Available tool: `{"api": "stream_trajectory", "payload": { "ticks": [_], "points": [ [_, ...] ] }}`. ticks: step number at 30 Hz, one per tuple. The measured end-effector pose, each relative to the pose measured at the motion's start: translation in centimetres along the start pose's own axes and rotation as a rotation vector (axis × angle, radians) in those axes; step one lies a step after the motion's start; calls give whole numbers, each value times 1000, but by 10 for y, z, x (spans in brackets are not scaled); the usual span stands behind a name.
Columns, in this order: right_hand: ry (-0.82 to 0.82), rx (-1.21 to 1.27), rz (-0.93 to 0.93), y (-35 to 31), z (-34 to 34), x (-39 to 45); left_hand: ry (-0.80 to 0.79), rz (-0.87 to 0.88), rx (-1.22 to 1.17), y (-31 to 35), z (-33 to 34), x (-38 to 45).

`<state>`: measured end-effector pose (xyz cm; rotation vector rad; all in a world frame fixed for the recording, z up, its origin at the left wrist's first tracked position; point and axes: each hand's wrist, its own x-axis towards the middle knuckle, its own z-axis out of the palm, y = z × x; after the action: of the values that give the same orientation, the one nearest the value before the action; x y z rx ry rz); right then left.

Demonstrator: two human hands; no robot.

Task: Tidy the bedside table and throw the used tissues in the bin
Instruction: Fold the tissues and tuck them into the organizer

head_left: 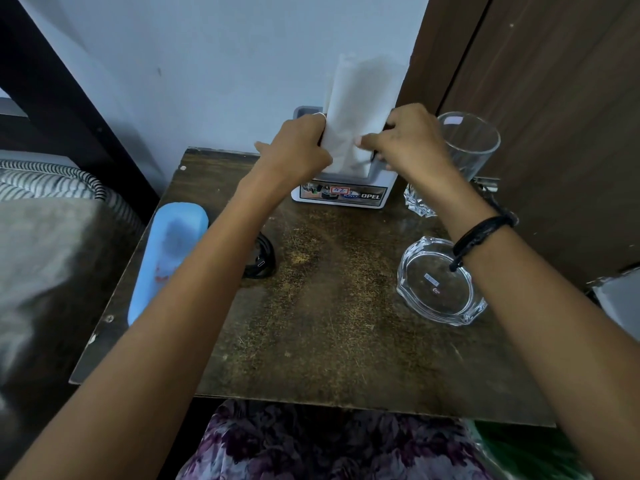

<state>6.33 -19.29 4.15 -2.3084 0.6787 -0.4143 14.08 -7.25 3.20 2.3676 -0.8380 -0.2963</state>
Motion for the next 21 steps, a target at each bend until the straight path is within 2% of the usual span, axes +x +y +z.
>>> {"api": "stream_trajectory", "payload": {
  "ticks": [4, 9, 12, 17, 21],
  "points": [
    [17, -4, -4, 2, 2, -4, 62, 18, -131, 2, 7, -8],
    [8, -135, -43, 4, 6, -7, 43, -60, -67, 6, 5, -4],
    [10, -134, -44, 3, 4, -5, 46, -40, -58, 10, 0, -4],
    [45, -46, -76, 5, 4, -9, 262, -7, 37, 6, 2, -19],
    [66, -257, -135, 8, 12, -10, 305, -18, 124, 3, 15, -25]
  ]
}}
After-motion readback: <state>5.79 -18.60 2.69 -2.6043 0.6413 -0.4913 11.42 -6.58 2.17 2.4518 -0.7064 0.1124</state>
